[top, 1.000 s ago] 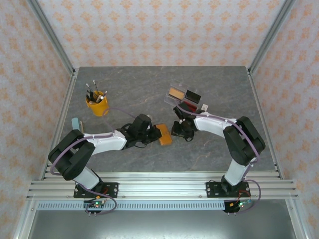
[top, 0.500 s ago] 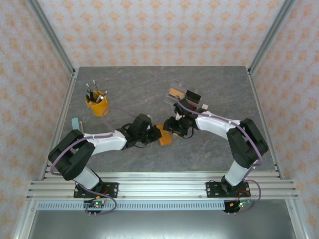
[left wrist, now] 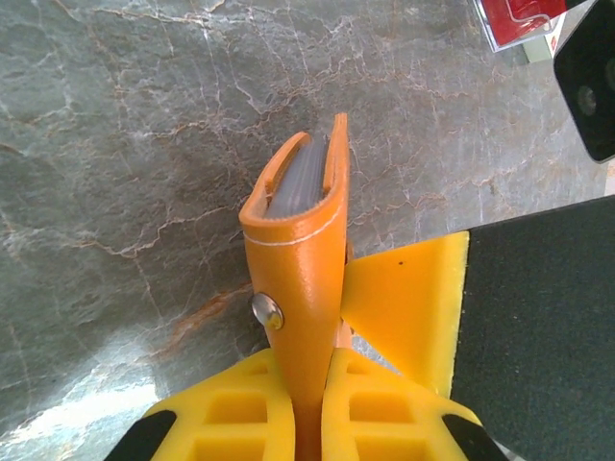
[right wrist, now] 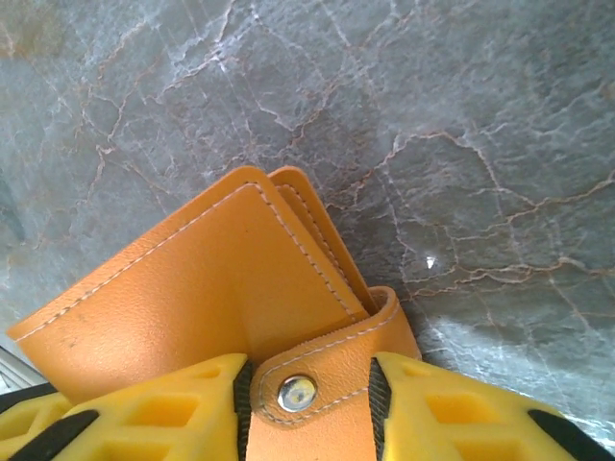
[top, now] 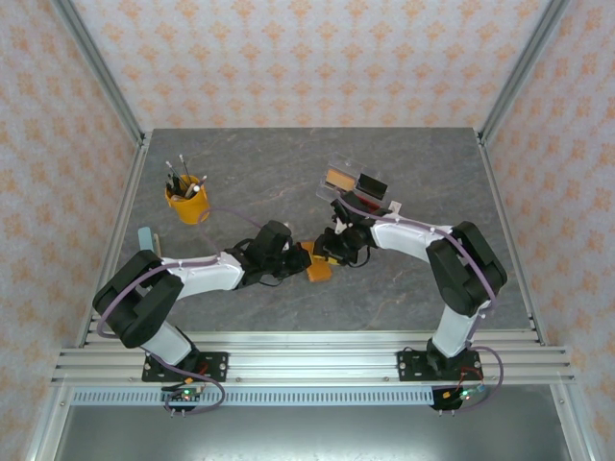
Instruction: Take the credit cards out of the card holder
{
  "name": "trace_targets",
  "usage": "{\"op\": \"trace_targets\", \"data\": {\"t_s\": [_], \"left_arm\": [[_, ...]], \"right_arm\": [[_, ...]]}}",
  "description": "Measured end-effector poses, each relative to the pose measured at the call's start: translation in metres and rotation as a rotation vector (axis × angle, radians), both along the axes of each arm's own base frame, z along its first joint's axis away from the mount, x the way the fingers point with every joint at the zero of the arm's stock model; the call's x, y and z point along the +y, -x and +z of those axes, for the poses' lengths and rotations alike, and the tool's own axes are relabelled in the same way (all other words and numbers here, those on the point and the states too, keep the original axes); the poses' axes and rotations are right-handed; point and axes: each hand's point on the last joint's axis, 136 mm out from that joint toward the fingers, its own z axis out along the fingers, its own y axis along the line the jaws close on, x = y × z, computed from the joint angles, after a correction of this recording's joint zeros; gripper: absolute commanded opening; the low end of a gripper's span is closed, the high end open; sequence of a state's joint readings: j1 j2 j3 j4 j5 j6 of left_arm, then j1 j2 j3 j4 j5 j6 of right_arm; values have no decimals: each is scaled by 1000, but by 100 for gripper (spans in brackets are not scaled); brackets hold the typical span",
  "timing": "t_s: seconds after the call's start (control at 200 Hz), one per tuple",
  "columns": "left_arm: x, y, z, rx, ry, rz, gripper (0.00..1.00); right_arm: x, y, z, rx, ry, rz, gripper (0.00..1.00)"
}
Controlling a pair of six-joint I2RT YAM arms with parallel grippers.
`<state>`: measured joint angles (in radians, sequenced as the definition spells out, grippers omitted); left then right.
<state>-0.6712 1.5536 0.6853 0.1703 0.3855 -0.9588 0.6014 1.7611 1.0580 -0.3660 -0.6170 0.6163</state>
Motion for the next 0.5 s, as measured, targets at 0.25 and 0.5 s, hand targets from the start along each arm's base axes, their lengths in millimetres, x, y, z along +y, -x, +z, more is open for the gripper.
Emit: {"op": "trace_targets", "data": {"t_s": [0.25, 0.5], "left_arm": [[0, 0, 0, -5, -4, -7, 0], [0, 0, 0, -6, -6, -8, 0]], "right_arm": [[1, -2, 3, -23, 18, 20, 11], [-6, -4, 4, -36, 61, 5, 1]]}}
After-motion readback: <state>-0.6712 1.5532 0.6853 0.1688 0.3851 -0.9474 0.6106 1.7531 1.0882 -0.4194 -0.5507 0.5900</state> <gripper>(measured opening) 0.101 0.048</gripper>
